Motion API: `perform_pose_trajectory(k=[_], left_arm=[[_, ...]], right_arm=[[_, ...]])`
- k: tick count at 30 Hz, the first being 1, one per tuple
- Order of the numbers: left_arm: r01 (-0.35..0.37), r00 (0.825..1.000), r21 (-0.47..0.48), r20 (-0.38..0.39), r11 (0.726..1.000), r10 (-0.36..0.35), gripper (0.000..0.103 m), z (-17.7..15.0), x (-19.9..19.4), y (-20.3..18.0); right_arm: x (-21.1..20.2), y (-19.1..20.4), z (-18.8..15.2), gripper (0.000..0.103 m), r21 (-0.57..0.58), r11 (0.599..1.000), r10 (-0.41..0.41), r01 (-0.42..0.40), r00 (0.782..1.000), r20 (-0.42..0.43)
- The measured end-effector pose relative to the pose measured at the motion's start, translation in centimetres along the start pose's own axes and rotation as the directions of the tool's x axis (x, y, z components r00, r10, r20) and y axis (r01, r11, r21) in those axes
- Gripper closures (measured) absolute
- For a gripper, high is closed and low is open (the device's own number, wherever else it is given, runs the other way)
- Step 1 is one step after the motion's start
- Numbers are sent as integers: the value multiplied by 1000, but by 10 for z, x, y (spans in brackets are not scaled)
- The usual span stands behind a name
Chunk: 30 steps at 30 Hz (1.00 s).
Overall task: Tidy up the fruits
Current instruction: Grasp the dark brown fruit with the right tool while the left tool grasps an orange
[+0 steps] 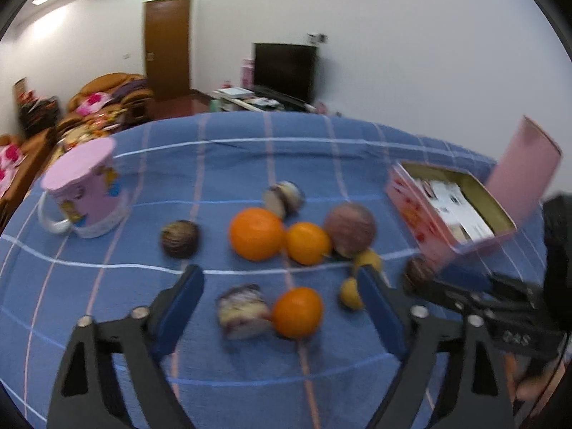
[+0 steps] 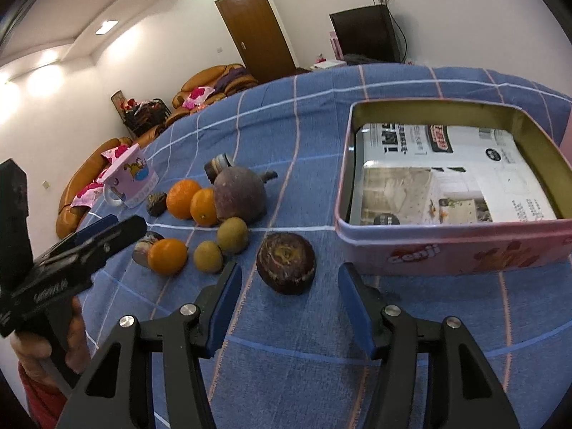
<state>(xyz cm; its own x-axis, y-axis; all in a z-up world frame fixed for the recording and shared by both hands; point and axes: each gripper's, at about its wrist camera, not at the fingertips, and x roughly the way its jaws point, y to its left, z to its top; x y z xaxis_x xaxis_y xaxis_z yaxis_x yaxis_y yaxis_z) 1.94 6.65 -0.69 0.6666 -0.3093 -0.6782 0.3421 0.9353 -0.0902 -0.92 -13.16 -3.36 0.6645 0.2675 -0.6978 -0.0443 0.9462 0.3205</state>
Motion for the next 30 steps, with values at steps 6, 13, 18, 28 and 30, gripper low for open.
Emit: perform_pose_trajectory(k=[6,13,18,28,30], left_arm=[[17,998,65,-58,998,-13,45,-4,9,-13],[27,995,119,-93,993,-16,45,-9,22,-25],[-6,996,130,-87,991,18,56,-12,25,-23],[79,994,155,-91,985,-66,71,-15,17,-20],[75,995,204,-86,976,-58,61,-18,16,-28]], right_arm=[[9,-1,3,45,4,1000,4,-4,1000,-23],[17,4,7,45,-26,1000,3,-4,999,-36],[16,9,3,64,-70,997,-12,8,999,-52],[6,10,0,64,-63,997,36,-39,999,-37],[6,11,0,64,-62,997,41,-43,998,-43]])
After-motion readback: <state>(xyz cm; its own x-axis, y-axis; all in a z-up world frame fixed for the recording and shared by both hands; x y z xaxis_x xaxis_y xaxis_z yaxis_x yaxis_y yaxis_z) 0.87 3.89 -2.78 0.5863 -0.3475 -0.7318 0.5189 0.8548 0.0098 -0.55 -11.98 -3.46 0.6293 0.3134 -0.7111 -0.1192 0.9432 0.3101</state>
